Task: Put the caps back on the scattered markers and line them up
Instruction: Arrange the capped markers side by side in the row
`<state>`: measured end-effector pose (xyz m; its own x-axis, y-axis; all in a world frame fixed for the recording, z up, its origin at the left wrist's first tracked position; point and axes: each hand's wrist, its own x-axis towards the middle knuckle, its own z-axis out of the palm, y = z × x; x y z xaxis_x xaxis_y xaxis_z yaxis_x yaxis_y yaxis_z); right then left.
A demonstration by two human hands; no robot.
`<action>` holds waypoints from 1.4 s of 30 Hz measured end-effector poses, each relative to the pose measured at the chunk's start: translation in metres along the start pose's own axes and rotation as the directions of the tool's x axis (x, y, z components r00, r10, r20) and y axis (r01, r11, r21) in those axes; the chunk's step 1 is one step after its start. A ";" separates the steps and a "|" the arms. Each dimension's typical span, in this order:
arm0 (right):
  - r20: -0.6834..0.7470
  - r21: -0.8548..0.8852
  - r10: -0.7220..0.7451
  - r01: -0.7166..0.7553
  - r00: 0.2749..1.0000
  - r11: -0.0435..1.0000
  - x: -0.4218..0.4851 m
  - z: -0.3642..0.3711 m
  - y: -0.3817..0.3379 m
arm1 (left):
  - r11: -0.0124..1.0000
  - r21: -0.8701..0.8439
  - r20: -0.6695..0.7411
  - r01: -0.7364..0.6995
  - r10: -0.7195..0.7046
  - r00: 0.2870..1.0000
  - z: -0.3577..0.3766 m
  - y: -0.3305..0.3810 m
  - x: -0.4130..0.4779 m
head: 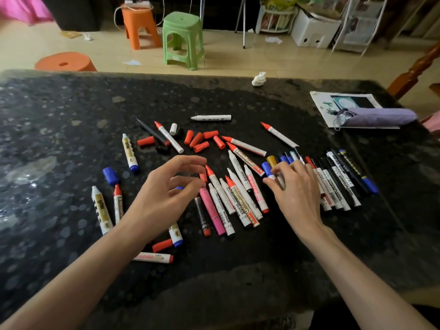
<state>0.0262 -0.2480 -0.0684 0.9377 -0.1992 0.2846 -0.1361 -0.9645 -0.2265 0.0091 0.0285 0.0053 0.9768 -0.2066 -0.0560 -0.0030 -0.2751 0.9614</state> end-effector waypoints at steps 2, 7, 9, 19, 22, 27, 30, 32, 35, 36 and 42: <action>0.026 0.022 0.010 -0.010 1.000 1.000 0.005 0.001 -0.003 | 1.000 0.001 -0.025 0.005 -0.005 1.000 -0.004 0.000 0.000; 0.054 0.062 0.002 -0.005 0.999 0.998 0.012 -0.002 -0.020 | 0.999 -0.031 -0.107 0.022 -0.025 0.994 -0.018 0.000 0.000; 0.071 0.085 -0.009 0.003 0.997 0.996 0.012 -0.004 -0.028 | 0.999 -0.043 -0.141 0.024 -0.030 0.990 -0.024 0.000 -0.001; 0.470 0.328 -0.058 -0.114 0.881 0.938 0.000 -0.035 -0.036 | 0.995 -0.059 -0.203 0.079 -0.090 0.975 -0.055 -0.014 -0.012; 0.497 0.408 -0.100 -0.131 0.862 0.904 -0.004 -0.043 -0.041 | 0.995 -0.037 -0.216 0.093 -0.099 0.971 -0.064 -0.020 -0.016; 0.508 0.466 -0.287 0.022 0.812 0.885 -0.023 -0.040 -0.087 | 0.996 -0.001 -0.230 0.094 -0.092 0.969 -0.077 -0.029 -0.020; 0.492 0.473 -0.366 0.111 0.790 0.874 -0.035 -0.032 -0.107 | 0.994 0.011 -0.232 0.105 -0.100 0.968 -0.086 -0.034 -0.022; 0.467 0.469 -0.373 0.134 0.802 0.873 -0.042 -0.029 -0.118 | 0.993 0.011 -0.235 0.114 -0.108 0.966 -0.091 -0.037 -0.023; 0.438 0.437 -0.360 0.154 0.824 0.886 -0.054 -0.022 -0.138 | 0.992 0.020 -0.234 0.124 -0.116 0.965 -0.095 -0.041 -0.024; 0.432 0.409 -0.355 0.171 0.829 0.896 -0.058 -0.020 -0.146 | 0.992 0.028 -0.230 0.126 -0.116 0.966 -0.095 -0.042 -0.025; 0.426 0.269 -0.296 0.193 0.855 0.944 -0.061 -0.010 -0.165 | 0.983 0.046 -0.052 0.178 -0.175 0.983 -0.093 -0.048 -0.032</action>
<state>-0.0123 -0.0782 -0.0389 0.9782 0.1892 -0.0861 0.1385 -0.9020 -0.4089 -0.0018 0.1353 -0.0141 0.9721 -0.1056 -0.2095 0.1609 -0.3501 0.9228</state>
